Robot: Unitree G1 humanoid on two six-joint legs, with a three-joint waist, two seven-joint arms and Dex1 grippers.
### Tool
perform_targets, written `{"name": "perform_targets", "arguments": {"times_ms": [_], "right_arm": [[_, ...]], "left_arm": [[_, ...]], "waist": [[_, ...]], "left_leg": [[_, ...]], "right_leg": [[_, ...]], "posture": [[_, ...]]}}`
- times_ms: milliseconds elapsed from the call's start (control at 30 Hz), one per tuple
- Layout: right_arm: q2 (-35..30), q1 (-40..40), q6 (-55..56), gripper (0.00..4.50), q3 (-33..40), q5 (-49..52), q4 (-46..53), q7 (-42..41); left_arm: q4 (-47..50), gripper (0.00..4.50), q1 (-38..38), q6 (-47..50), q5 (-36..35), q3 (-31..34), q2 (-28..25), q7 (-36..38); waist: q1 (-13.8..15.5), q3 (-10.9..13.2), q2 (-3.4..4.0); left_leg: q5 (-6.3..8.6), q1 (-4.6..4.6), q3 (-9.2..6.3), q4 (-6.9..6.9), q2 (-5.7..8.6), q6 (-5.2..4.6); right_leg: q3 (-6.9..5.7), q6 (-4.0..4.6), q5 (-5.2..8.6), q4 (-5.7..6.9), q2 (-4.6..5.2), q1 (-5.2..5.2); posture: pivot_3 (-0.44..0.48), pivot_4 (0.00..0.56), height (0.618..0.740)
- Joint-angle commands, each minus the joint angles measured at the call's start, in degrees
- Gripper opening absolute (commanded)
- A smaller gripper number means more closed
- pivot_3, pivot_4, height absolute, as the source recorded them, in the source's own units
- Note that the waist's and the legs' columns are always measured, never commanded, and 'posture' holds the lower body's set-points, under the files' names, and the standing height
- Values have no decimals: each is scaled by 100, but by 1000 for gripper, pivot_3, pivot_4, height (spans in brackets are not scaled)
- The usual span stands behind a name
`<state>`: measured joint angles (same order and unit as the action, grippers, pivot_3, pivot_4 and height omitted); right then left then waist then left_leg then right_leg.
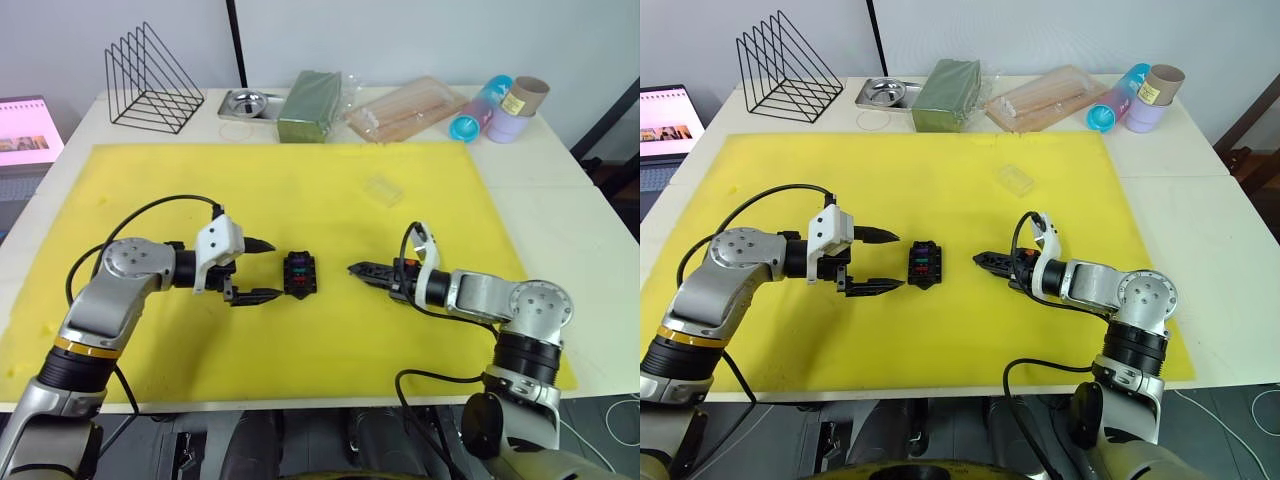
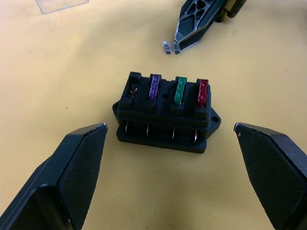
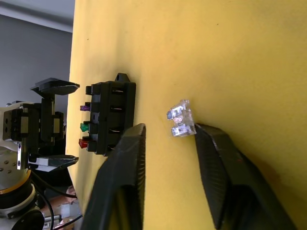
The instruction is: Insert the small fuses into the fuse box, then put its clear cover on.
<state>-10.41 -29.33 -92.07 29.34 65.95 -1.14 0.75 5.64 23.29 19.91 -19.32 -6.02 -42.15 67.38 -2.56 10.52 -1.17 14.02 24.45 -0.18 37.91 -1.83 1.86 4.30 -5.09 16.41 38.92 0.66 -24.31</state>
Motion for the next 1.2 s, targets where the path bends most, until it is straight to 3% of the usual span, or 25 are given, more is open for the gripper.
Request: {"name": "perform_targets", "arguments": {"times_ms": [33, 700, 800, 867, 1200], "right_arm": [[-80, 71, 30, 1657, 44, -131, 137, 13], [-143, 55, 149, 1657, 26, -377, 170, -199], [-157, 51, 153, 1132, 28, -395, 162, -238], [-164, 51, 135, 523, 22, -395, 167, -274], [-199, 72, 170, 523, 20, -504, 140, -295]], "left_arm": [[53, 4500, 121, -35, -23, 65, -1, -2], [24, 4500, 142, -64, -11, 59, 33, 1], [34, 4500, 133, -72, -6, 55, 39, -6], [32, 4500, 142, -72, -4, 53, 44, -8], [25, 4500, 153, -67, -7, 44, 66, -13]], "waist": [[0, 0, 0], [6, 0, 0], [6, 0, 0], [7, 0, 0], [13, 0, -1]], "left_leg": [[0, 0, 0, 0, 0, 0], [0, 0, 0, 0, 1, 0], [0, 0, 0, 0, 1, 0], [0, 0, 0, 0, 1, 0], [0, 0, 0, 0, 2, 0]], "right_leg": [[0, 0, 0, 0, 0, 0], [0, 0, 0, 0, 1, 0], [0, 0, 0, 0, 1, 0], [0, 0, 0, 0, 1, 0], [0, 0, 0, 0, 4, 2]], "posture": [[0, 150, 740], [0, 150, 740], [0, 150, 740], [0, 150, 740], [0, 150, 740]]}}
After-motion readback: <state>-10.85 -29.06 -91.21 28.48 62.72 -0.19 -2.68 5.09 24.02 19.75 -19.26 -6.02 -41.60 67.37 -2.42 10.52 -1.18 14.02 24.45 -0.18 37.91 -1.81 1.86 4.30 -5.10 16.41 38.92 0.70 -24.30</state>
